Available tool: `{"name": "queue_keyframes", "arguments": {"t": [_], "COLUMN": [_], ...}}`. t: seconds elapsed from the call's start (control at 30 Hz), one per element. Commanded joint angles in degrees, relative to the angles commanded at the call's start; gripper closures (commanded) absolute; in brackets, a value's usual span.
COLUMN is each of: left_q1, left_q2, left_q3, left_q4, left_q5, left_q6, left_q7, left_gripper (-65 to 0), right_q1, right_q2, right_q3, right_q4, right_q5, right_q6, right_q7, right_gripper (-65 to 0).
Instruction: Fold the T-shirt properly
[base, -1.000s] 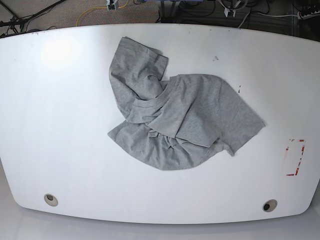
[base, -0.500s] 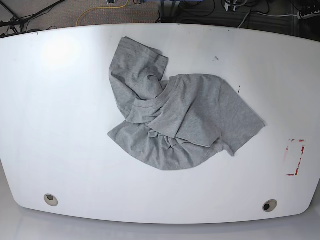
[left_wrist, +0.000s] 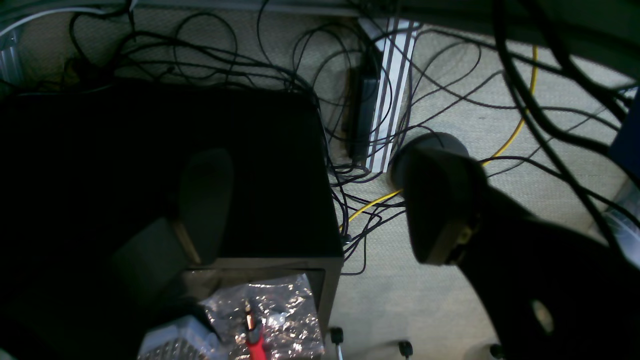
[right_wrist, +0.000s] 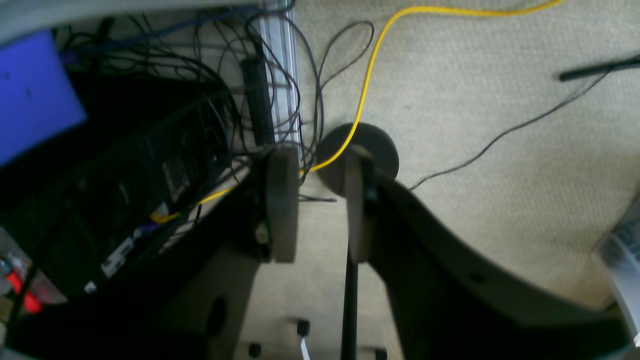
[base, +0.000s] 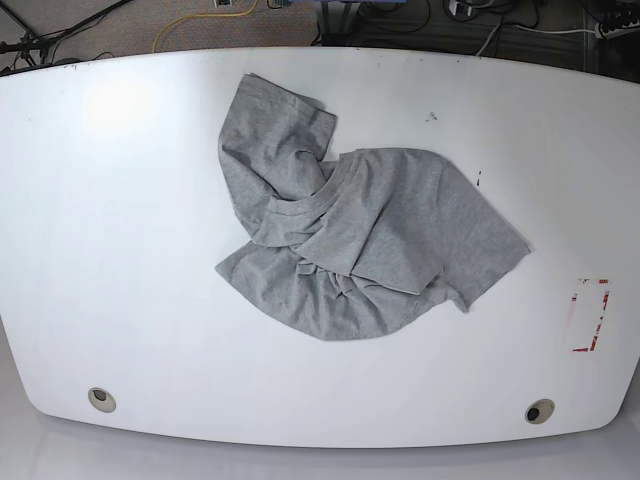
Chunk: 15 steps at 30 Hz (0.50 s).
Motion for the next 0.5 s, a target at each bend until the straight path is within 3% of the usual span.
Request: {"name": "queue_keyframes", "arguments": {"t": [0.5], "left_q1": [-2.4], "left_q2": [0.7], "left_q3": [-0.2], "left_q4": [-3.3], "left_q5": [6.0], "left_q6": [-0.1], "left_q7": [1.3], "left_gripper": [-51.2], "right_q1": [1.1], "right_q2": [0.1], "right_q3": [0.2], "right_q4": [2.1], "right_q5": [-3.3], "right_q6": [-0.37], "right_q7": [-0.6], "right_gripper": [-14.5]}}
